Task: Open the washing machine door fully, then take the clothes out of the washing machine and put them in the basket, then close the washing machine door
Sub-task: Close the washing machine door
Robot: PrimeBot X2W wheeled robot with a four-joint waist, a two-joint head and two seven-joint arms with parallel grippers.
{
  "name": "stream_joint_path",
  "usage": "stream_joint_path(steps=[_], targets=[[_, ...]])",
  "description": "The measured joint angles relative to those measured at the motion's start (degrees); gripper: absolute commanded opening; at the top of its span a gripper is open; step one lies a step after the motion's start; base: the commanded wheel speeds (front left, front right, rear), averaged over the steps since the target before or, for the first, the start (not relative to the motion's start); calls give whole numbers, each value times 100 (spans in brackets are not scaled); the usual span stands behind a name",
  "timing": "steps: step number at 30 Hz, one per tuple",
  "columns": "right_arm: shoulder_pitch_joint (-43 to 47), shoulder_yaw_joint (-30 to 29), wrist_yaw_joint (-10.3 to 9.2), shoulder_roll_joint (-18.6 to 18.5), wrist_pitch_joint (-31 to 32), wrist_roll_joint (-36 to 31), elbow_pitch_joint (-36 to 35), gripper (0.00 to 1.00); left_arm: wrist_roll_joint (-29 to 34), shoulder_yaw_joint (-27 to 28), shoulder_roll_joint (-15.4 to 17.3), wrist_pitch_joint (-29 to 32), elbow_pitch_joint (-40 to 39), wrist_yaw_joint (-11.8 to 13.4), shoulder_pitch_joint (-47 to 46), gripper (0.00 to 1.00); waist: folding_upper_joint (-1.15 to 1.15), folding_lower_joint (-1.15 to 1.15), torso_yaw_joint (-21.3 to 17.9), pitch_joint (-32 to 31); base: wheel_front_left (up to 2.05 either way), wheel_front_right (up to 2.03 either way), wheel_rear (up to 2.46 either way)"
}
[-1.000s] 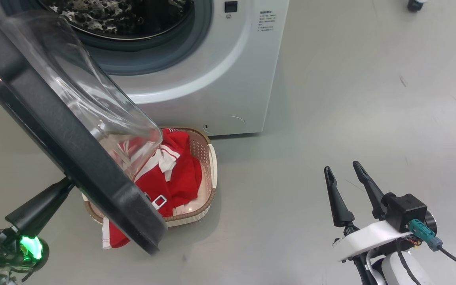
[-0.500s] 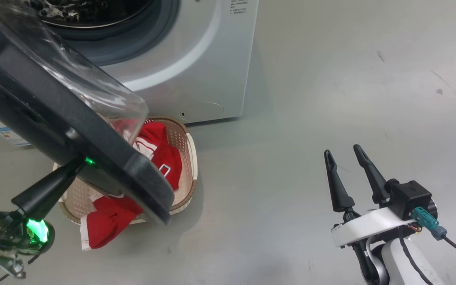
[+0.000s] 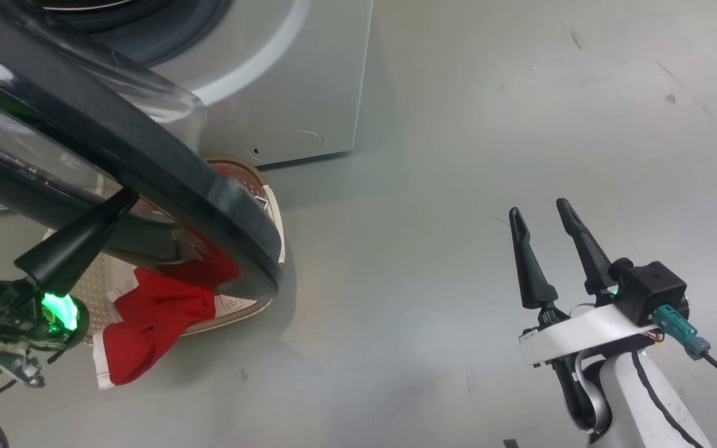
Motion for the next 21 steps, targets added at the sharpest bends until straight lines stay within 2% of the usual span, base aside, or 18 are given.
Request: stream_joint_path(steps=[14, 21], targets=[[-161, 34, 49, 23, -26, 47, -20, 100, 315, -249, -289, -212, 516, -8, -660, 0, 0, 0, -202, 309, 0, 0, 0], [-169, 13, 47, 24, -26, 144, -16, 100, 375, -354, -547, -410, 923, -123, -923, 0, 0, 0, -236, 343, 0, 0, 0]])
